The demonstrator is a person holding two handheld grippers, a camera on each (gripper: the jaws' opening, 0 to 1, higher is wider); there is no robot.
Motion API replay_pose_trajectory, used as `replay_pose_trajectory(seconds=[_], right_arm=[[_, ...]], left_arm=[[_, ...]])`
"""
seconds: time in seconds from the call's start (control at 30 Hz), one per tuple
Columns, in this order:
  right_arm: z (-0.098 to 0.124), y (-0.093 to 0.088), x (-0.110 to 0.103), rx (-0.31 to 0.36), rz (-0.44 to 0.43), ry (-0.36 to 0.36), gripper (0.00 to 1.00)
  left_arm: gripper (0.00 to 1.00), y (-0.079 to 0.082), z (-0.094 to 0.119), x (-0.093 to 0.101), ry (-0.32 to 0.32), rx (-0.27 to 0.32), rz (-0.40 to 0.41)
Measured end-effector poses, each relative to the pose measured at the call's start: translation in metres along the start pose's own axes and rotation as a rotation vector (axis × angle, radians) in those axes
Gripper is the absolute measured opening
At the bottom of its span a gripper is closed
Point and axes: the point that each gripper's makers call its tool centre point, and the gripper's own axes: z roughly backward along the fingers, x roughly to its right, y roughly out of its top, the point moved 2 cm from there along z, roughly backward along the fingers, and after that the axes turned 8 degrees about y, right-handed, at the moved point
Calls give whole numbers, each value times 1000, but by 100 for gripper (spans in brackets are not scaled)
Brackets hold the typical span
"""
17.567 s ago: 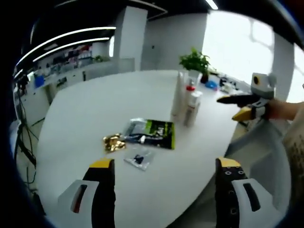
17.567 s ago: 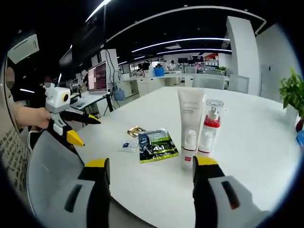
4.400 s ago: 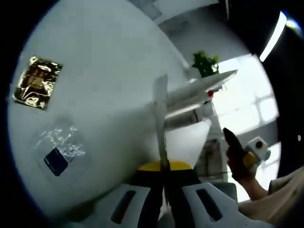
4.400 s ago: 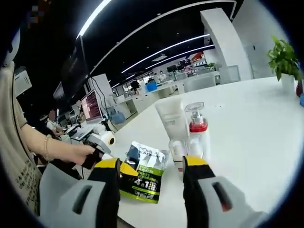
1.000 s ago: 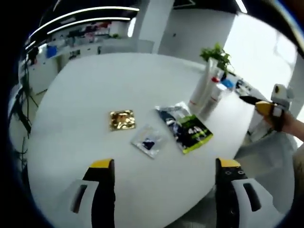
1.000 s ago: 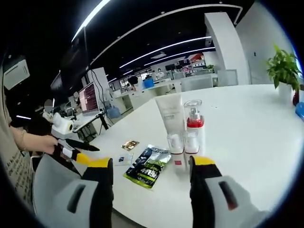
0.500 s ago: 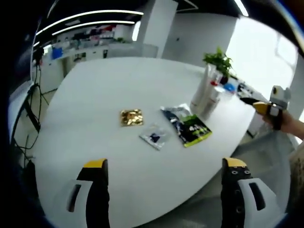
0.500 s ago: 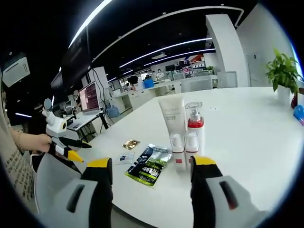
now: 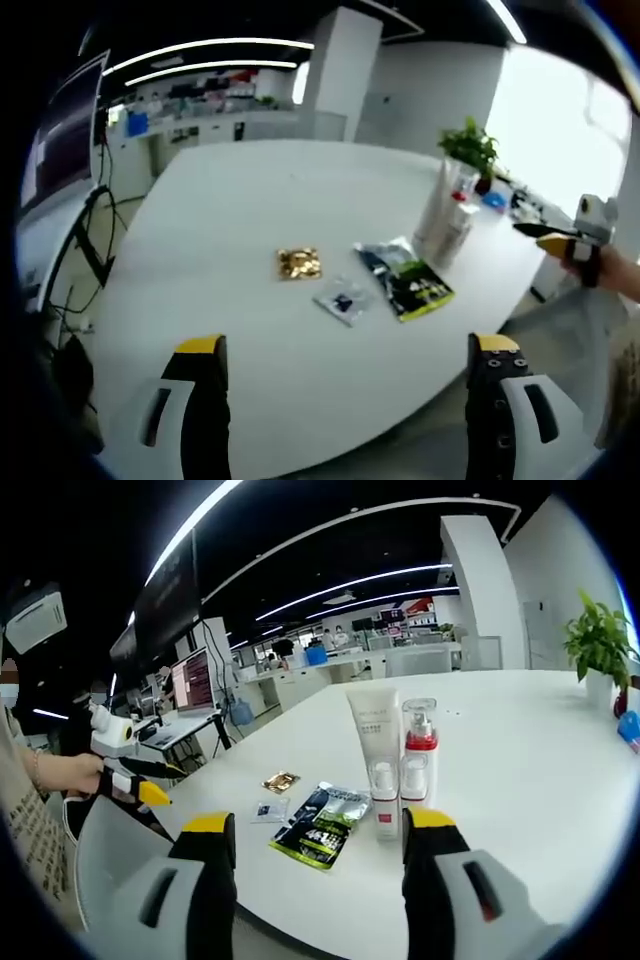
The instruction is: Arrange the skincare products in the storage area until every visible bottle or jar stands upright without overlapping.
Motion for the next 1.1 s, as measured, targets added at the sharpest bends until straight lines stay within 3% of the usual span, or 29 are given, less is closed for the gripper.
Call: replay_pose_trajectory(seconds=[0.8,1.1], right_arm=[[-1,-3,-1,-17,16,3,68],[-2,-5,-2,-27,20,18,68]], left_arm=[[97,-6,-4,4,-2,-42,-54],[97,-6,-21,12,-19,-64,-63]])
